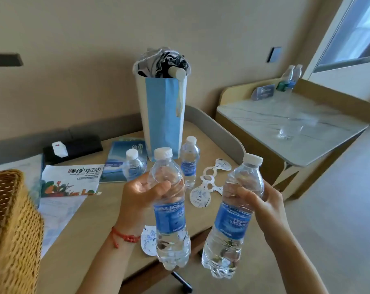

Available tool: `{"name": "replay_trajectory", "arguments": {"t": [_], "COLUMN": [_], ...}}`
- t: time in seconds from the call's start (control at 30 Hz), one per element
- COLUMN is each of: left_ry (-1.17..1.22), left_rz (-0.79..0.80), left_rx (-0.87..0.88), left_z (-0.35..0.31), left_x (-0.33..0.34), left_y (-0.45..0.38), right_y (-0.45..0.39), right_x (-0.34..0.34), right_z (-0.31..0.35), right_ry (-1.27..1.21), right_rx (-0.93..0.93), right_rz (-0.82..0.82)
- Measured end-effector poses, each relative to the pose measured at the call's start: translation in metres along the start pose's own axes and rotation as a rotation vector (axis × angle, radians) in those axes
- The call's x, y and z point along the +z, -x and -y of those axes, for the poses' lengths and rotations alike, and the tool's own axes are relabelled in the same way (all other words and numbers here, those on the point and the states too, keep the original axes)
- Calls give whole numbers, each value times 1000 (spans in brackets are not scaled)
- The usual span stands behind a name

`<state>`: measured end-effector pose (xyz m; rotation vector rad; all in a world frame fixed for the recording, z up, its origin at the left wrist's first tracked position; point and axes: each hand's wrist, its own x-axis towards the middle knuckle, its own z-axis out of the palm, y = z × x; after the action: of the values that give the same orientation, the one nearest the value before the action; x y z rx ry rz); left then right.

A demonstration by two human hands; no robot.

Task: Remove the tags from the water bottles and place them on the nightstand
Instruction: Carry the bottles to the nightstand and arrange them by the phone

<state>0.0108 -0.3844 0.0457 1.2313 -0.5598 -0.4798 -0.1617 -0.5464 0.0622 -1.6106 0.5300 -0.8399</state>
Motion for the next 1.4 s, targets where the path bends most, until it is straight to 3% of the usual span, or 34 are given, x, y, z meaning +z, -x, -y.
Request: {"name": "replay_trajectory", "arguments": {"t": [0.6, 0.93, 1.13, 1.4], "left_ry": [-87, -10, -30, 3], "left_rz": [422, 667, 760, 839], "left_rx": [-65, -184, -264, -292], "left_z": [81, 122, 154, 206], "left_x": [302, 459, 545, 672], "left_y": [83, 86, 43, -72], "right_y": [115, 154, 122, -9], "right_x": [-306, -440, -503, -598], "right_z": [-11, -24, -46, -75], "right_ry": [114, 117, 90, 130], "right_rx": [89, 149, 186, 177], "right_rz": [-389, -708, -781, -836]}}
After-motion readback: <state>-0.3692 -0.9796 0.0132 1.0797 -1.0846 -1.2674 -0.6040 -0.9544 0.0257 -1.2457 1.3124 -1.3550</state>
